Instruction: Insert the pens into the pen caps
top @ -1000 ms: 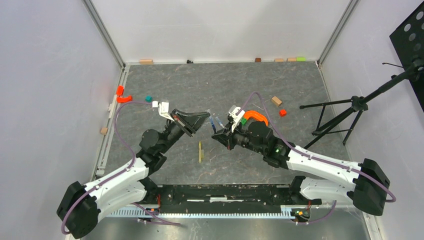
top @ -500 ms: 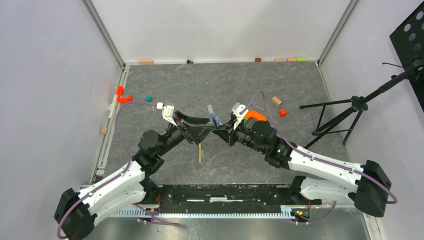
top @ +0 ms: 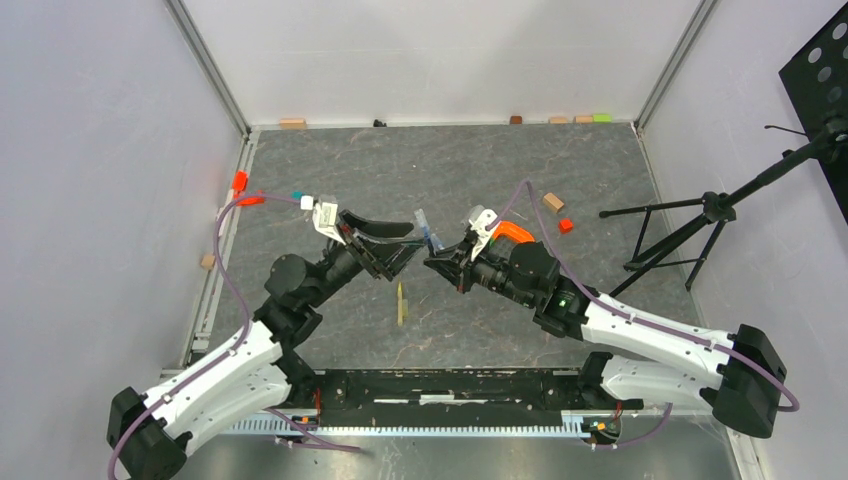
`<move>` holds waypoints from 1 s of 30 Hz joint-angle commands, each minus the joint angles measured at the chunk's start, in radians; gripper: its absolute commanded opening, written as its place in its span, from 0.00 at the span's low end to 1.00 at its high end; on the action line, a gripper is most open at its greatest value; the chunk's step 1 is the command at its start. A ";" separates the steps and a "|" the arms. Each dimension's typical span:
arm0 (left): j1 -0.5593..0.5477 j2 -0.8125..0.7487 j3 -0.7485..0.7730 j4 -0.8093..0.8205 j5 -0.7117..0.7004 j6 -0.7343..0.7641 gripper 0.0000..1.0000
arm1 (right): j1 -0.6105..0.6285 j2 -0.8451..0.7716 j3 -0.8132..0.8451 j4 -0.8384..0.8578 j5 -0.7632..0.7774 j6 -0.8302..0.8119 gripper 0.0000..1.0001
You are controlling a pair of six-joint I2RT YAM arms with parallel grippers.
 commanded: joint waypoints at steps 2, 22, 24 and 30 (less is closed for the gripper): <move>-0.001 0.056 0.075 0.041 0.026 0.042 0.75 | 0.000 -0.026 -0.009 0.043 -0.037 -0.011 0.00; -0.001 0.112 0.164 -0.034 0.050 0.128 0.51 | 0.000 -0.017 0.003 0.008 -0.057 -0.009 0.00; -0.001 0.116 0.167 -0.048 0.052 0.136 0.46 | 0.000 -0.016 0.005 0.007 -0.057 -0.010 0.00; -0.001 0.118 0.161 -0.064 0.066 0.155 0.31 | 0.001 -0.007 0.015 0.003 -0.059 -0.010 0.00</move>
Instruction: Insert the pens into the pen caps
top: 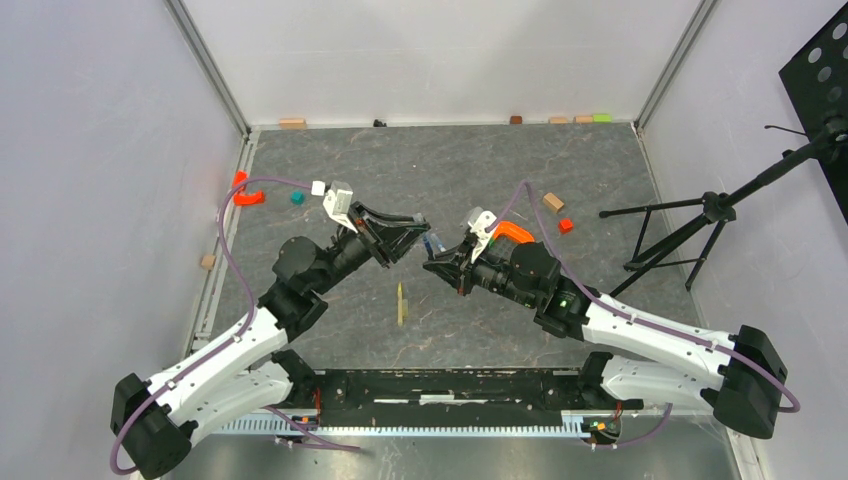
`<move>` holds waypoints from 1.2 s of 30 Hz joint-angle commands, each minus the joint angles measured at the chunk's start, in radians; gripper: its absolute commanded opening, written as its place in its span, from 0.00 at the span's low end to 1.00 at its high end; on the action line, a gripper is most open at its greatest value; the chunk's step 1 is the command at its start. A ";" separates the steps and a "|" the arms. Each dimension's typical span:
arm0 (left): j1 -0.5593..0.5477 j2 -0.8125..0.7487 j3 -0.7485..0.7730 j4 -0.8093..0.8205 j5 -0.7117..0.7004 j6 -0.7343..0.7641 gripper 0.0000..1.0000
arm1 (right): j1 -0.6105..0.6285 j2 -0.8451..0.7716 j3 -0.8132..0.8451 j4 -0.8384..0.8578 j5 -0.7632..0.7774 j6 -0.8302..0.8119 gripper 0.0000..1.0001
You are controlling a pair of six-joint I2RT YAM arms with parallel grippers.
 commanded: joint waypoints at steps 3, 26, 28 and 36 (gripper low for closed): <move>-0.001 -0.004 0.025 -0.016 0.033 0.067 0.19 | 0.000 0.000 0.026 0.009 -0.013 -0.011 0.00; -0.004 -0.021 -0.058 0.207 0.364 0.020 0.02 | -0.171 -0.080 0.045 0.273 -0.499 0.158 0.00; -0.008 -0.009 -0.048 0.214 0.407 0.011 0.02 | -0.187 -0.084 0.046 0.318 -0.563 0.186 0.00; -0.044 0.031 -0.043 0.193 0.332 -0.049 0.02 | -0.196 -0.119 0.071 0.338 -0.546 0.132 0.00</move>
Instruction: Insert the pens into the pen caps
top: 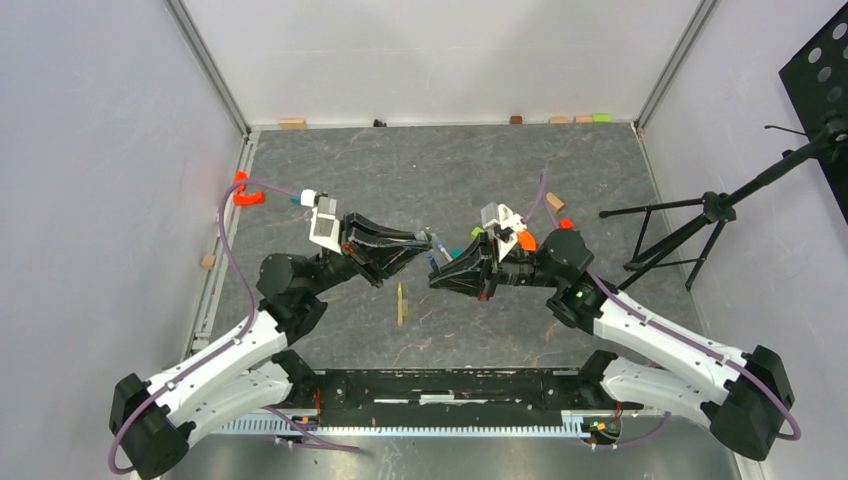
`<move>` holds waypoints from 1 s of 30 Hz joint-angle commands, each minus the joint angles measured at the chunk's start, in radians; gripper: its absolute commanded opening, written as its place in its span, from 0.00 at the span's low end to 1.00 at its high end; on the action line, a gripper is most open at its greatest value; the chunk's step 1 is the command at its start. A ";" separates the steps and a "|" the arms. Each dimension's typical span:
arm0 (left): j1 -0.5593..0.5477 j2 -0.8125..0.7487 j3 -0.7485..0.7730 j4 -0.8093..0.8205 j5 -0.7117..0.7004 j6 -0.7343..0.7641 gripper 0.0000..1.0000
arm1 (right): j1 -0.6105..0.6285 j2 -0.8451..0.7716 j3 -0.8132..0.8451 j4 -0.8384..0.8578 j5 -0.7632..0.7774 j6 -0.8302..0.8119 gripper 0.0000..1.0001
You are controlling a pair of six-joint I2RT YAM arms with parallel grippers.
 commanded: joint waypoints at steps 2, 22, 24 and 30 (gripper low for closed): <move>-0.029 0.049 0.005 -0.188 -0.036 -0.069 0.02 | -0.017 -0.070 0.083 0.108 0.148 -0.110 0.00; -0.160 0.253 0.139 -0.402 -0.565 0.009 0.02 | 0.000 0.123 0.376 -0.402 0.909 -0.205 0.00; -0.162 0.271 0.148 -0.399 -0.582 0.004 0.02 | 0.003 0.130 0.377 -0.404 0.929 -0.199 0.00; -0.163 0.301 0.178 -0.403 -0.468 0.060 0.02 | 0.003 0.097 0.323 -0.321 0.834 -0.215 0.00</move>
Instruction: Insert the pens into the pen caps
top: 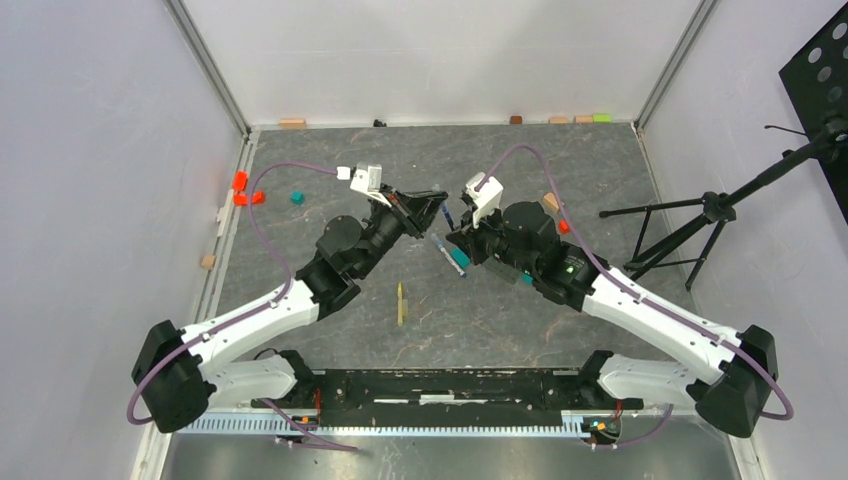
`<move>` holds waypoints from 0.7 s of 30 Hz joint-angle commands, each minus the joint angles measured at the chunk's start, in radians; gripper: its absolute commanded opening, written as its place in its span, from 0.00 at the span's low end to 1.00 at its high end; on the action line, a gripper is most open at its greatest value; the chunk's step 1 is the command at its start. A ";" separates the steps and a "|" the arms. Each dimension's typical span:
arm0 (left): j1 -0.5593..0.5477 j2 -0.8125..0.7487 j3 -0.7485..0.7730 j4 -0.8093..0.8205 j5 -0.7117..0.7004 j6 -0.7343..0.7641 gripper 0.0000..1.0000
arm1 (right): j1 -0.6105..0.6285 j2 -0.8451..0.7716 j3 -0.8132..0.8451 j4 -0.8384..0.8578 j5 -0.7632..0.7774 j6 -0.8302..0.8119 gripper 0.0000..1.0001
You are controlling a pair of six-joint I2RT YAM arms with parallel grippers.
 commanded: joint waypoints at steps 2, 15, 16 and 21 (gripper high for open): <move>-0.056 0.011 -0.006 -0.112 0.277 0.068 0.02 | -0.030 -0.073 0.028 0.316 0.033 0.017 0.00; -0.056 -0.086 -0.040 -0.008 0.712 0.144 0.02 | -0.039 -0.233 -0.045 0.476 -0.491 0.075 0.00; -0.055 -0.096 -0.038 -0.022 0.734 0.151 0.02 | -0.040 -0.242 -0.042 0.473 -0.517 0.072 0.00; -0.055 -0.129 -0.031 -0.074 0.819 0.173 0.02 | -0.041 -0.280 -0.046 0.473 -0.623 0.066 0.00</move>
